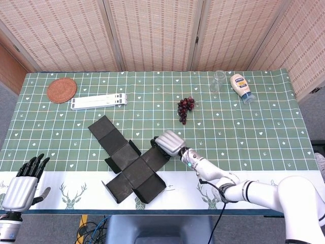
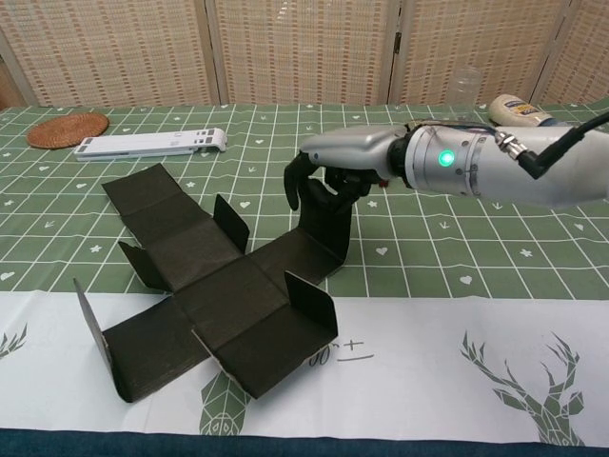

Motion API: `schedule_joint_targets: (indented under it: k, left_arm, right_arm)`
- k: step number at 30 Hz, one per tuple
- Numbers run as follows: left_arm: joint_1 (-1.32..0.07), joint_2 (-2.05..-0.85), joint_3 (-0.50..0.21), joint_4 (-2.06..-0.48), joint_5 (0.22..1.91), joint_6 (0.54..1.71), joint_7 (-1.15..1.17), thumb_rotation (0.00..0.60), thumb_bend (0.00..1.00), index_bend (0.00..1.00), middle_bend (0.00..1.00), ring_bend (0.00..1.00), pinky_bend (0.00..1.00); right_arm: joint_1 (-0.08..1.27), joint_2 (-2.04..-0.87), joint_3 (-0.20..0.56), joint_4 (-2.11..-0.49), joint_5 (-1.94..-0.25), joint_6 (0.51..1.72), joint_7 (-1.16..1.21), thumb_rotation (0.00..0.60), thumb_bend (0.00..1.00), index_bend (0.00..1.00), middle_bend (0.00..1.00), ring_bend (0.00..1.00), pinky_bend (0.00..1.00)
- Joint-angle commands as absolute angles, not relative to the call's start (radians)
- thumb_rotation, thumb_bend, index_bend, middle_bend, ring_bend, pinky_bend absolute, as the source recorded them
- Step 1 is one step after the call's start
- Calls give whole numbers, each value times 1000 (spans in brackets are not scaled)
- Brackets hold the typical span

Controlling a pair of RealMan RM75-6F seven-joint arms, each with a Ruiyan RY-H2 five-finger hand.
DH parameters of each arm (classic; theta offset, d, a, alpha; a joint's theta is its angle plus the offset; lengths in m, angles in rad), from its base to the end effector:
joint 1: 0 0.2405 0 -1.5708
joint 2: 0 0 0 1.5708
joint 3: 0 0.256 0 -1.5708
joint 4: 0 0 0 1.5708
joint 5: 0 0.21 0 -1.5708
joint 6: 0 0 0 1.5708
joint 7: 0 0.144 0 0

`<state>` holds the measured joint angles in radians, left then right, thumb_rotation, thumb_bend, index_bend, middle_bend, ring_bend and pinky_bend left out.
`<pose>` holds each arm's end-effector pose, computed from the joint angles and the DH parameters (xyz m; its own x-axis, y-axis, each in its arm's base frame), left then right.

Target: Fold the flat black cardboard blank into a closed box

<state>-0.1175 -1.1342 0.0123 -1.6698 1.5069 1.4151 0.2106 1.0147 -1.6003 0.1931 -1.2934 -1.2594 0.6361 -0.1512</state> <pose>-0.2997 0.1754 0.1310 0.5240 0.1161 0.8438 0.8517 -0.0716 -0.5191 -0.0732 -0.3806 -0.0552 0.5954 -0.3198 0.7370 -0.7023 -0.6527 0.2842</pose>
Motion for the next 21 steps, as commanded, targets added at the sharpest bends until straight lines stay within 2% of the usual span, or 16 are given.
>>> schedule_joint_targets:
  k: [1, 12, 15, 21]
  left_arm:
    - [-119, -1136, 12, -1667, 1507, 1413, 208, 600, 259, 19, 0, 31, 132]
    - [-128, -1143, 8, -1656, 1508, 1401, 202, 600, 260, 19, 0, 31, 132]
    - [-131, -1148, 6, -1654, 1505, 1396, 201, 600, 259, 19, 0, 31, 132]
    - [-130, -1148, 9, -1655, 1512, 1402, 201, 600, 259, 19, 0, 31, 132]
  right_arm:
    - [990, -1559, 165, -1330, -1216, 646, -200, 600, 857, 393, 443, 836, 1000]
    - [936, -1355, 85, -1611, -1068, 719, -413, 600, 830, 424, 509, 862, 1000]
    - [936, -1368, 87, -1622, -1049, 752, -442, 600, 821, 424, 501, 862, 1000]
    - [965, -1477, 115, -1543, -1053, 760, -429, 600, 818, 424, 446, 862, 1000]
